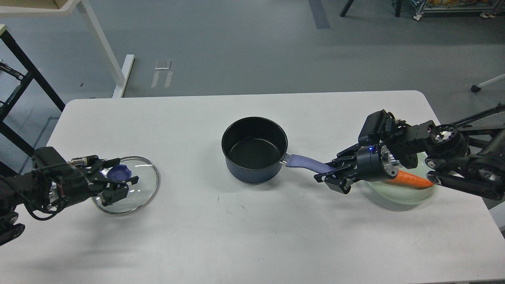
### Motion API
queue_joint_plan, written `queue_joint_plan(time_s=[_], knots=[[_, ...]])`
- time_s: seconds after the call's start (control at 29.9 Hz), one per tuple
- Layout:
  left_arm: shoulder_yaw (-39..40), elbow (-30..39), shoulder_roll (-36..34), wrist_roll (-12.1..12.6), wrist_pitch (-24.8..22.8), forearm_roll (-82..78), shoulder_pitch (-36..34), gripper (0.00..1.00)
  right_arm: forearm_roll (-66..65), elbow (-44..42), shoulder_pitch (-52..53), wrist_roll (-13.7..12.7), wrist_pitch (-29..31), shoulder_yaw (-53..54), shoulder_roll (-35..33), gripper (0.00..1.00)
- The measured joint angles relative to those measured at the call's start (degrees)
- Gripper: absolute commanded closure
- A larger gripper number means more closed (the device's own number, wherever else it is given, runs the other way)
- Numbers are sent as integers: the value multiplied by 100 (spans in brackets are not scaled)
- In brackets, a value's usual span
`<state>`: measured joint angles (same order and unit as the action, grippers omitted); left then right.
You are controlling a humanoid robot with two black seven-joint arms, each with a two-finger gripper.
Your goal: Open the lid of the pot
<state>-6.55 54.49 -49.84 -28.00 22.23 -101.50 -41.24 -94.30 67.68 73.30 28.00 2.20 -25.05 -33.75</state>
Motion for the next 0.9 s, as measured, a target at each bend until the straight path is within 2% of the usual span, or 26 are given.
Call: queue_joint_plan(time_s=[0.17,0.3,0.44,0.6,0.74,0.84,0.9], knots=[[51,63,-80,0,-56,204,12,1,0,0,0,0,0,5,-16,63],[321,406,-242,1,-235,1177,-76,1,0,0,0,0,0,4,-26,63],[861,906,-336,1,-914,3081,-186,1,0,0,0,0,-4,4,-26,63],[1384,1018,-256,2,-1974,6056,-191,1,0,0,0,0,-4,0,-26,63],[1617,867,-6,2,-2266,8209,-126,1,0,0,0,0,-3,0,-18,62],[1909,485,280,2,-2358,8977,-93,1,0,0,0,0,-1,0,-18,56],[2191,242,481,2,-2519,9240,-65,1,0,0,0,0,-1,0,-18,45]])
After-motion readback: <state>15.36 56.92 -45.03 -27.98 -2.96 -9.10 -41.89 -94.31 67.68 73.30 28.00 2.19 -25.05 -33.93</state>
